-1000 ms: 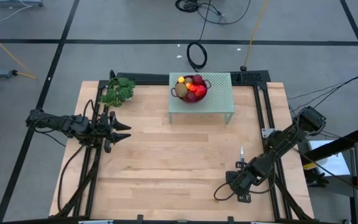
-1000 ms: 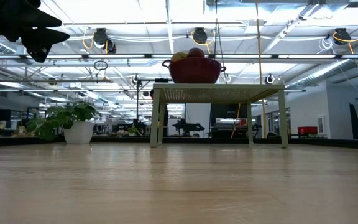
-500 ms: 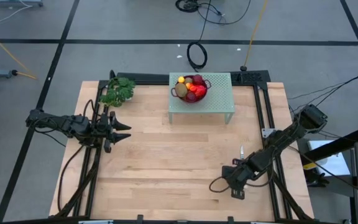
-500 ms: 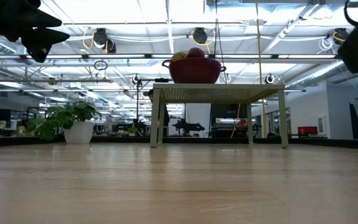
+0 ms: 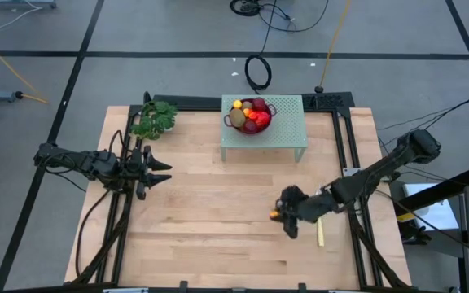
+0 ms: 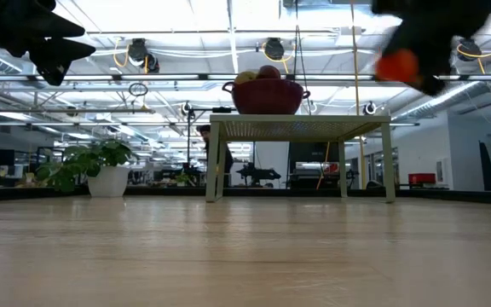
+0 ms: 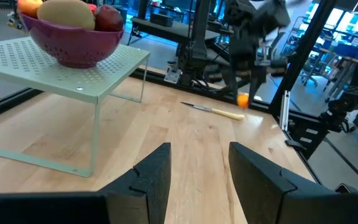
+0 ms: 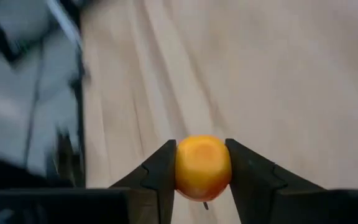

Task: Pick & Place Fruit
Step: Put the pear in the violet strainer bowl on the shelf

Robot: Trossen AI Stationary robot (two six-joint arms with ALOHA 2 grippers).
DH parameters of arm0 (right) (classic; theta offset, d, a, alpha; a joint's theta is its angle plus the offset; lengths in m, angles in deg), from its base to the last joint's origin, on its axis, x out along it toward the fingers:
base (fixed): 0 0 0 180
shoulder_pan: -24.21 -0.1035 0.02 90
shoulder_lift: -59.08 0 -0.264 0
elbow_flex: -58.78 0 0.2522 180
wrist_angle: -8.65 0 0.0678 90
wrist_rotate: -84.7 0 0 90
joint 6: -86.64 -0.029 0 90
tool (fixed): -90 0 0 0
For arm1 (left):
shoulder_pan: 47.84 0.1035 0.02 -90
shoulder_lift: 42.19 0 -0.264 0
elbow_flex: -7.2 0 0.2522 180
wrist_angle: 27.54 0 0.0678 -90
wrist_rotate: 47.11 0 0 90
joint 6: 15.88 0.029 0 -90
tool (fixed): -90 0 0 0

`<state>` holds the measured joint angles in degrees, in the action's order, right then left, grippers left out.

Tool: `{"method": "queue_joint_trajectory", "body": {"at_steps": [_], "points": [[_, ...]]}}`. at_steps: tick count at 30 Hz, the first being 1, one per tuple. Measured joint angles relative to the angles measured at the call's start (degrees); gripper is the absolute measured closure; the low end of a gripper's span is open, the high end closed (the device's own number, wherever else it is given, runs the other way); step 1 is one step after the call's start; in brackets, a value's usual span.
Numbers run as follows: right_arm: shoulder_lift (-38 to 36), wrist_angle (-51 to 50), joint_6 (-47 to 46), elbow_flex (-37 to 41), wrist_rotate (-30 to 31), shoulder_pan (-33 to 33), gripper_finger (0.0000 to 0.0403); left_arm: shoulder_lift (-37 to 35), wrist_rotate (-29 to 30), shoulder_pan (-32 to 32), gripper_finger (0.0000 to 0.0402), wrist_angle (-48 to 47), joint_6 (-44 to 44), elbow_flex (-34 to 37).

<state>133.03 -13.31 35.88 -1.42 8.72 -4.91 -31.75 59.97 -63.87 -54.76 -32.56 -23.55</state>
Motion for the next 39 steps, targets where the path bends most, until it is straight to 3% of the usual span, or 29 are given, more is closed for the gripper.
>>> {"method": "queue_joint_trajectory", "body": {"at_steps": [9,15,21,31,39], "points": [[-3.9,24.0,20.6,0.0,14.5,8.1,0.0288,0.0,0.0,0.0,0.0240,0.0,3.7,0.0],[-3.9,39.4,36.7,-0.1,16.4,15.0,0.0290,0.0,0.0,0.0,0.0240,0.0,4.4,0.0],[-3.9,45.9,46.5,-0.1,16.0,22.9,0.0290,0.0,0.0,0.0,0.0240,0.0,5.0,0.0],[-3.8,44.1,53.4,-4.8,3.5,38.8,0.0289,0.0,0.0,0.0,0.0240,0.0,5.0,0.0],[0.1,23.4,57.6,-16.2,-3.8,47.5,0.0287,0.0,0.0,0.0,0.0240,0.0,7.3,0.0]]}}
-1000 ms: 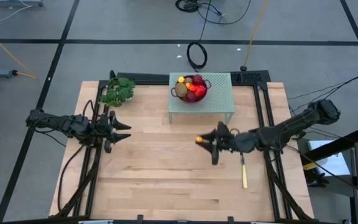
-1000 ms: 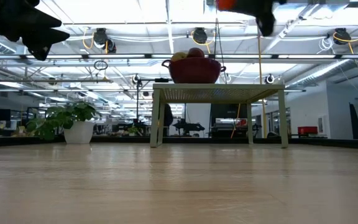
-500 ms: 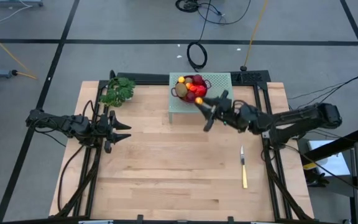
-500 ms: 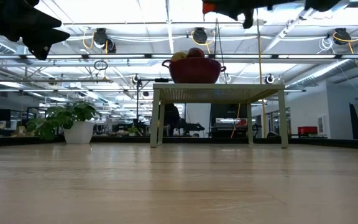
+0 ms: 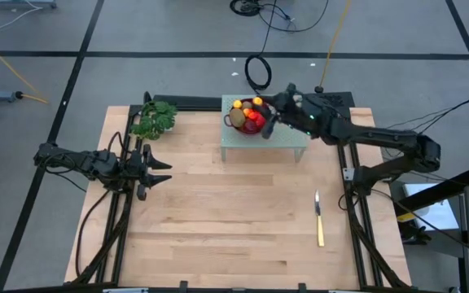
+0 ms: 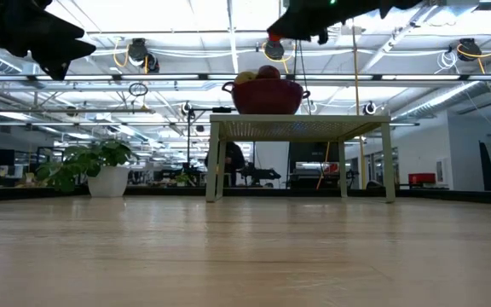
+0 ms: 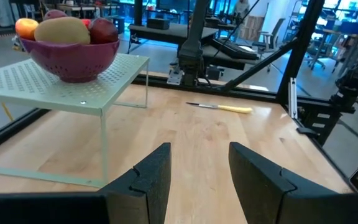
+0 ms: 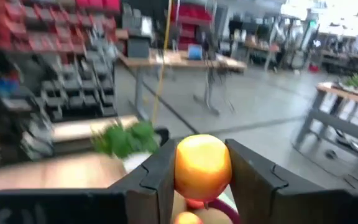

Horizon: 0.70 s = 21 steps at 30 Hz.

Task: Pick & Place Fruit
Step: Put the pear in the violet strainer bowl on the shelf

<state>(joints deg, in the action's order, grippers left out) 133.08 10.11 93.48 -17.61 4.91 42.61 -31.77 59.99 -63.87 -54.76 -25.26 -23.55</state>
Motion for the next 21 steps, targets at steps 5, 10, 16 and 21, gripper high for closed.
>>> {"method": "queue_joint_trajectory", "body": {"at_steps": [5,10,16,21], "points": [[4.2,-3.9,3.5,-3.8,-1.6,2.1,0.0287,0.0,0.2,0.0,0.0240,0.0,1.8,0.0],[5.8,-6.1,6.6,-4.2,-1.5,3.1,0.0284,0.0,1.5,0.0,0.0240,0.0,1.8,0.0],[5.7,-8.5,6.0,-4.2,-1.6,4.4,0.0284,0.0,1.5,0.0,0.0240,0.0,1.8,0.0],[6.7,-8.5,5.1,-4.3,-3.0,4.6,0.0280,0.0,1.5,0.0,0.0240,0.0,2.1,0.0]]}}
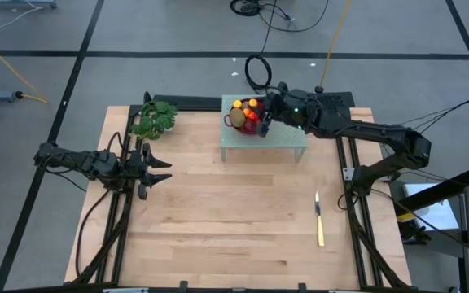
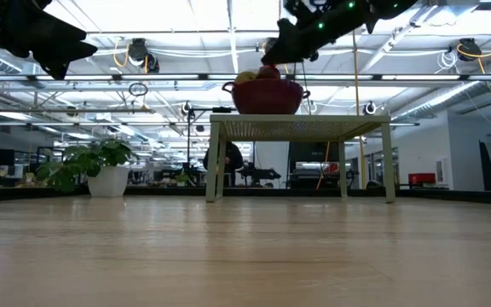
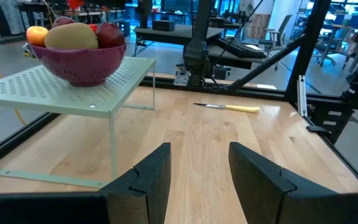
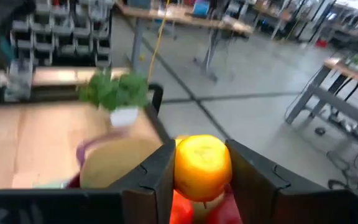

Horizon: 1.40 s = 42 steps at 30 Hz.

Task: Pick & Place Fruit
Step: Put the pear in the violet strainer bowl on the shelf

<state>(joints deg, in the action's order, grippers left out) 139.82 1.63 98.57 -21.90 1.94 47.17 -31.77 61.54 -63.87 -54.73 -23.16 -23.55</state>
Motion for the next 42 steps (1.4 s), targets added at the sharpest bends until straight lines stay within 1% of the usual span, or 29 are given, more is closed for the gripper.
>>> {"method": "queue_joint_trajectory", "body": {"at_steps": [8,11,18,22,42], "points": [[2.2,-0.2,0.5,0.1,0.0,0.0,0.0278,0.0,0.0,0.0,0.0240,0.0,-0.4,0.0],[2.1,1.5,1.2,0.1,0.0,-0.2,0.0278,0.0,0.0,0.0,0.0240,0.0,-0.4,0.0],[2.1,1.1,-2.7,0.1,0.0,0.0,0.0277,0.0,0.0,0.0,0.0240,0.0,-0.4,0.0],[2.0,-1.1,-4.0,0.1,-0.1,0.0,0.0277,0.0,0.0,0.0,0.0240,0.0,-0.4,0.0],[2.0,-1.2,-4.6,0.1,-0.1,0.0,0.0277,0.0,0.0,0.0,0.0240,0.0,-0.5,0.0]]}}
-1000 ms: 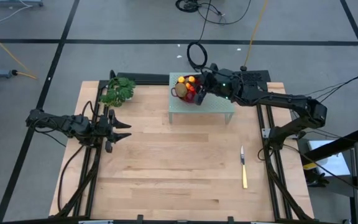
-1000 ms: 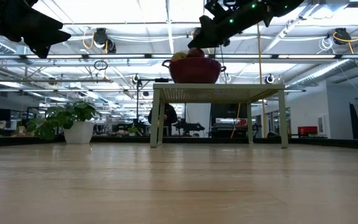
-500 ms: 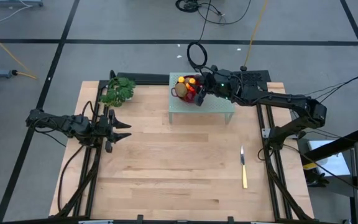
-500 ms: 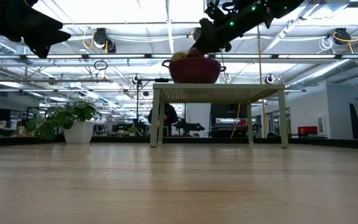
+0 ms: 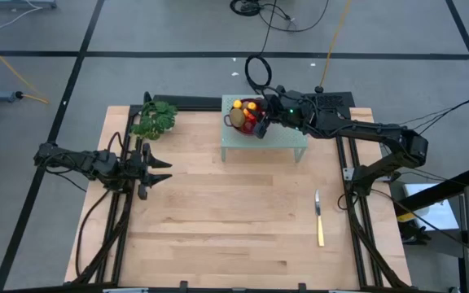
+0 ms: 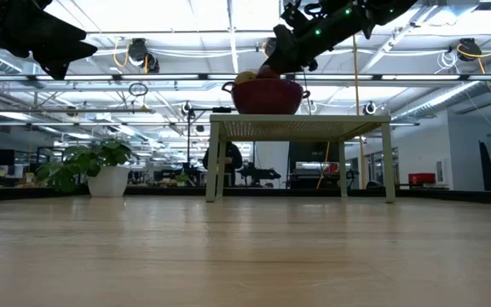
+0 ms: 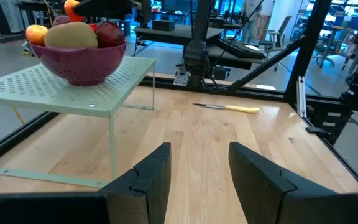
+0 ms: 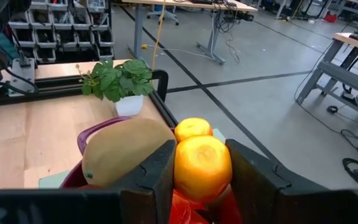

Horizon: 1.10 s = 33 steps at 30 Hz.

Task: Pick & Place Fruit
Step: Put the pear in the violet strainer bowl on the shelf

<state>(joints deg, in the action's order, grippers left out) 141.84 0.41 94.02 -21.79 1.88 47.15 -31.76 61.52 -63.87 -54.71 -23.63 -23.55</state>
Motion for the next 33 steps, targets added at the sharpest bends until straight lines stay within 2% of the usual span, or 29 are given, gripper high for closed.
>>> {"method": "queue_joint_trajectory", "body": {"at_steps": [33], "points": [[0.0,-1.1,-2.3,0.0,-3.0,1.5,0.0277,0.0,0.0,0.0,0.0240,0.0,-0.2,0.0]]}}
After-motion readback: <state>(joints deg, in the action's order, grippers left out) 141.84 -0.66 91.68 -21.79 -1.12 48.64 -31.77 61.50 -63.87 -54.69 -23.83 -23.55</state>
